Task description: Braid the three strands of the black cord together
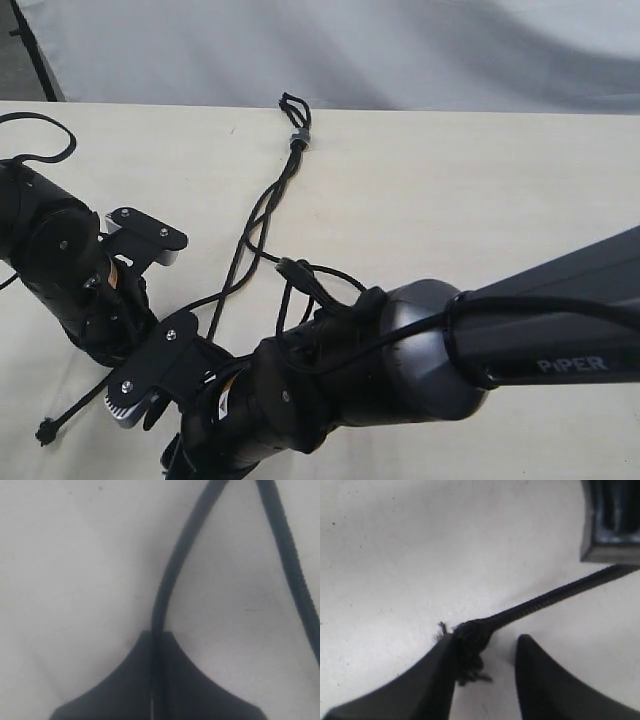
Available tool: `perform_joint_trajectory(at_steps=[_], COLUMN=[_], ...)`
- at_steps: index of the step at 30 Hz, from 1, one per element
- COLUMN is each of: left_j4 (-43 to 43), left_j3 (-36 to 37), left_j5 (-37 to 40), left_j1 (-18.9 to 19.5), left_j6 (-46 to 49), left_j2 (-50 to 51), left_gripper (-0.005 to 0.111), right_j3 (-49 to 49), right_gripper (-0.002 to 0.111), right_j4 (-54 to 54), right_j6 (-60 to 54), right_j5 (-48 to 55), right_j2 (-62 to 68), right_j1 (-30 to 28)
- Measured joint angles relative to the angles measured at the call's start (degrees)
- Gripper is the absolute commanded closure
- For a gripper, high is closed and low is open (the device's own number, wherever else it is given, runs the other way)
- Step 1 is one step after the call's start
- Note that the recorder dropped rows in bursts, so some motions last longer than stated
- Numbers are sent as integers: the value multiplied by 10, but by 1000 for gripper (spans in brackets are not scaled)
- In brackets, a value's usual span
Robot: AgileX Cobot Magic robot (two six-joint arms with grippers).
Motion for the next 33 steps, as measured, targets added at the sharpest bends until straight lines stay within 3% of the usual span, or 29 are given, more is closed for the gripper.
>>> perform_joint_trajectory(at_steps=[5, 16, 33], left_j4=[0, 0, 0], left_j3=[0, 0, 0], left_j5=[0, 0, 2], left_j1=[0, 0, 0], left_j6=[0, 0, 0], left_j2=[0, 0, 0], left_gripper=[107, 107, 107], right_j3=[-3, 6, 83], right_gripper=[108, 109, 109], right_j4=[-4, -43, -49], right_j6=[-1, -1, -1], right_j5=[-2, 104, 77], right_j2=[4, -33, -65], right_j1=[0, 0, 0])
